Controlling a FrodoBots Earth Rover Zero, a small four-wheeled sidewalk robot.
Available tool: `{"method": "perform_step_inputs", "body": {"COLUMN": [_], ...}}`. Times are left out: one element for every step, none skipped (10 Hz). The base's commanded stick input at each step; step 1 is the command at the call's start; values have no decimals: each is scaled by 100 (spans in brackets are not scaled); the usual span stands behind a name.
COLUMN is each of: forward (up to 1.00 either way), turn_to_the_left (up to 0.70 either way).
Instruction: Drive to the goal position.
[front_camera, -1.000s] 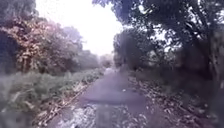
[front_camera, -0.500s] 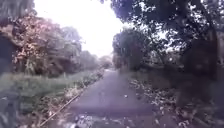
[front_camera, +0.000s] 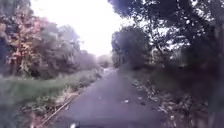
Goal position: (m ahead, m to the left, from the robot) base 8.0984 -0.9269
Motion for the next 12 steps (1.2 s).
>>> {"method": "perform_step_inputs", "body": {"forward": [70,70,70,70,70,70,70,70,70,70,70,70], "turn_to_the_left": [0,0,0,0,0,0,0,0,0,0,0,0]}}
